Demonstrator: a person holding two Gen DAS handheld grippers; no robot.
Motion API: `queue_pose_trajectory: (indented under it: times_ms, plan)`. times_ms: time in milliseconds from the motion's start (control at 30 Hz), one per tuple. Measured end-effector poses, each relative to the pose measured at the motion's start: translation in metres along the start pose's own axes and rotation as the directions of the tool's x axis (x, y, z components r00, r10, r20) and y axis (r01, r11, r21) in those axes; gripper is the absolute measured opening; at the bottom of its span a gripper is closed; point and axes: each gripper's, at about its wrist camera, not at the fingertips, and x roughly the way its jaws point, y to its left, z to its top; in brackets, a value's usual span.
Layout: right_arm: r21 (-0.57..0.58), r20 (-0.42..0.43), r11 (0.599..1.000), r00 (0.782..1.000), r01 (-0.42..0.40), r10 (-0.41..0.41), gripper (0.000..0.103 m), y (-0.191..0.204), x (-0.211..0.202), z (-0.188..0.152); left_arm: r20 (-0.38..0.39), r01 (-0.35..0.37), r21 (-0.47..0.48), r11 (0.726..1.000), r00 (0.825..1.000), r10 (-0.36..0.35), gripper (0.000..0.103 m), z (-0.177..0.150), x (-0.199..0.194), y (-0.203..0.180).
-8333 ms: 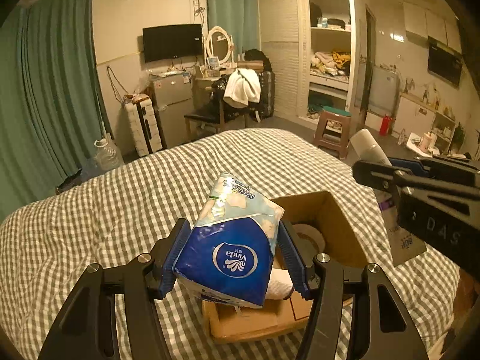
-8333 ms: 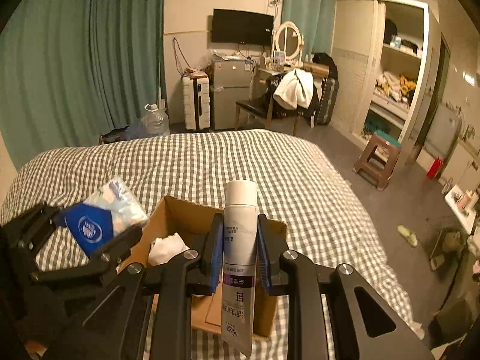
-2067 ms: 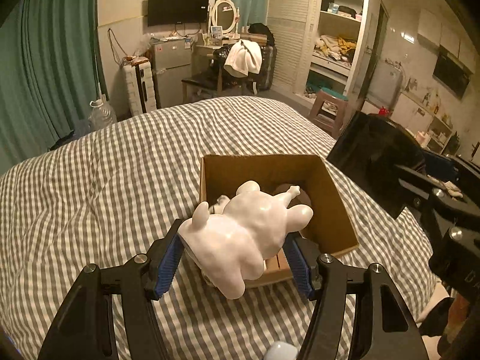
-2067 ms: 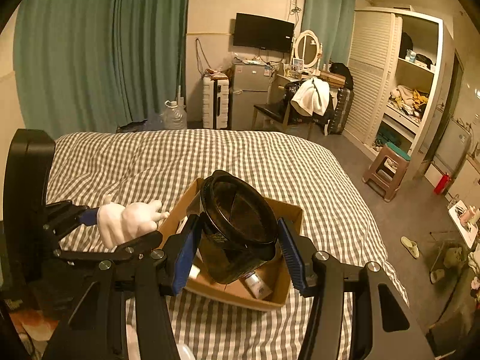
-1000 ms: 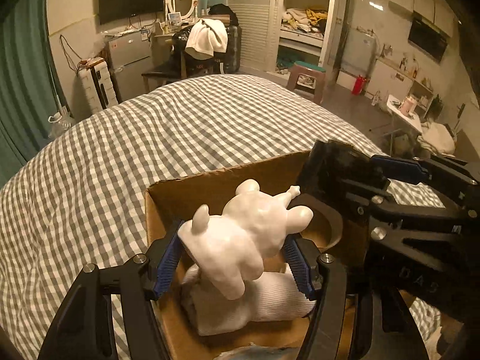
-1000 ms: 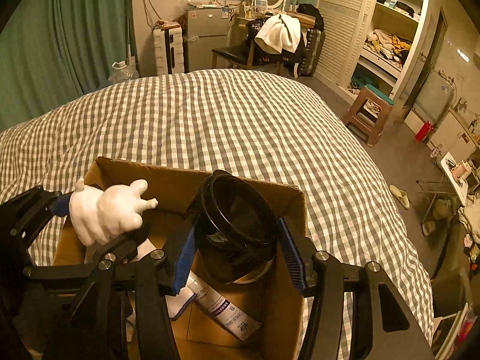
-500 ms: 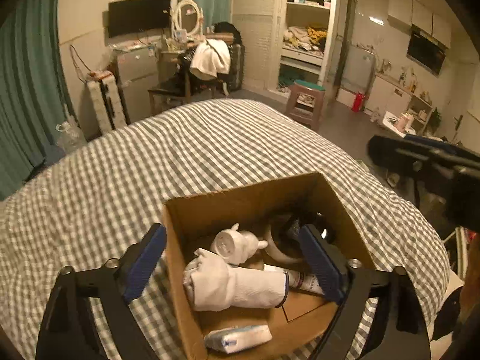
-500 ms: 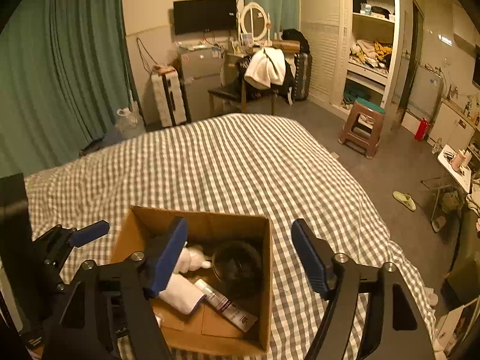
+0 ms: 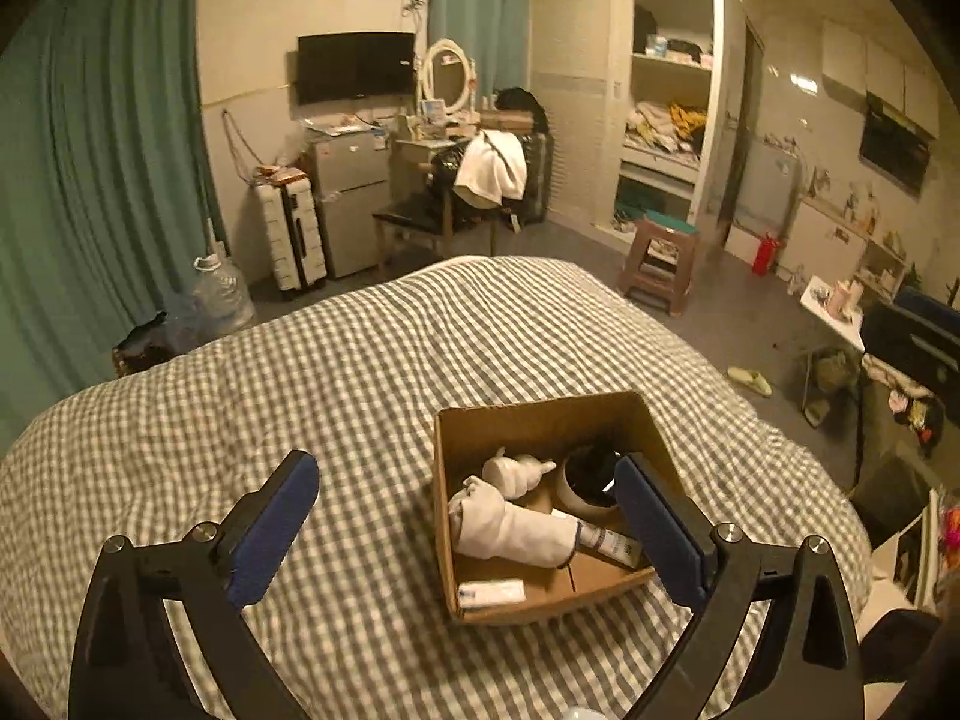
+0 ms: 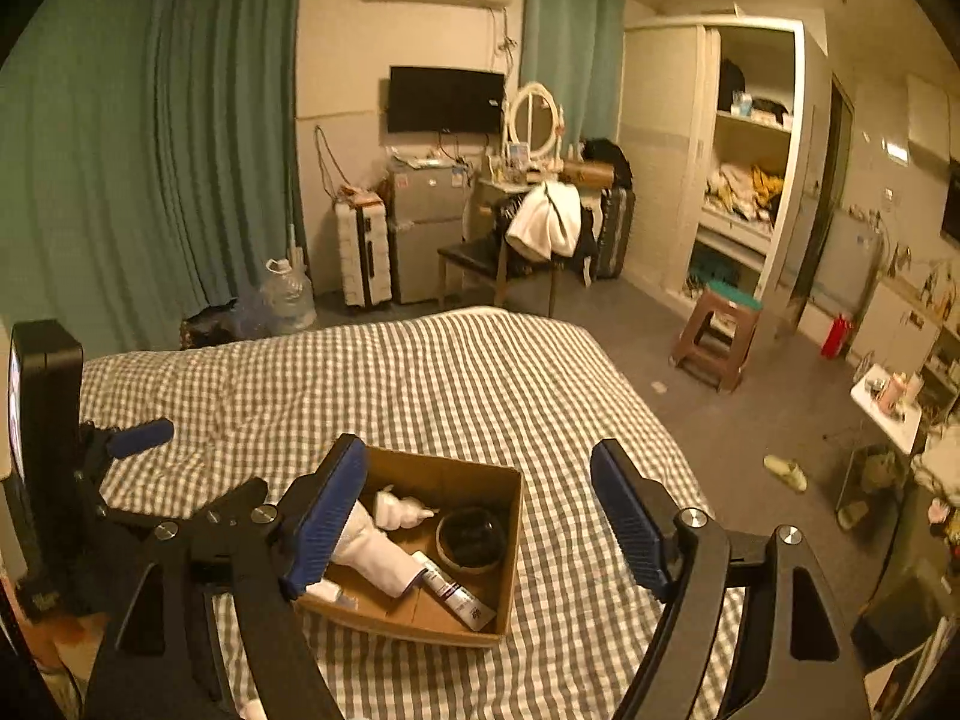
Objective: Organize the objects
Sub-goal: 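Lower plush toy and black cup into the box and open both tools, then grasp the white bottle with the left tool while the right tool grasps the earbud case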
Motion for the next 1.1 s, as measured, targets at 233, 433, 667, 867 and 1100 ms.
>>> queue_pose_trajectory:
  times_ms: [233, 433, 667, 867, 1100]
  plan:
    - [-0.082, 0.011, 0.997, 1.0, -0.016, 0.017, 0.088, 0.015, -0.054, -0.008, 0.02, -0.01, -0.014, 1.0, 1.0, 0.01, 0.102, -0.014, -0.06, 0.01]
    - [-0.12, -0.022, 0.99, 0.998, -0.068, 0.066, 0.088, 0.025, -0.071, -0.053, -0.026, -0.058, -0.029, 0.998, 0.998, 0.057, 0.102, -0.048, -0.069, 0.023]
    - [-0.149, -0.086, 0.986, 0.994, -0.077, 0.065, 0.088, 0.036, -0.037, -0.121, -0.145, -0.1, -0.054, 0.994, 0.985, 0.091, 0.102, -0.128, -0.021, 0.025]
    - [-0.17, -0.193, 0.979, 0.978, -0.111, 0.077, 0.088, 0.043, 0.017, -0.176, -0.228, -0.116, -0.129, 0.985, 0.97, 0.084, 0.102, -0.201, 0.025, 0.023]
    - [-0.205, -0.305, 0.964, 0.947, -0.172, 0.104, 0.088, 0.046, 0.069, -0.222, -0.261, -0.155, -0.117, 0.981, 0.958, 0.12, 0.102, -0.239, 0.045, 0.016]
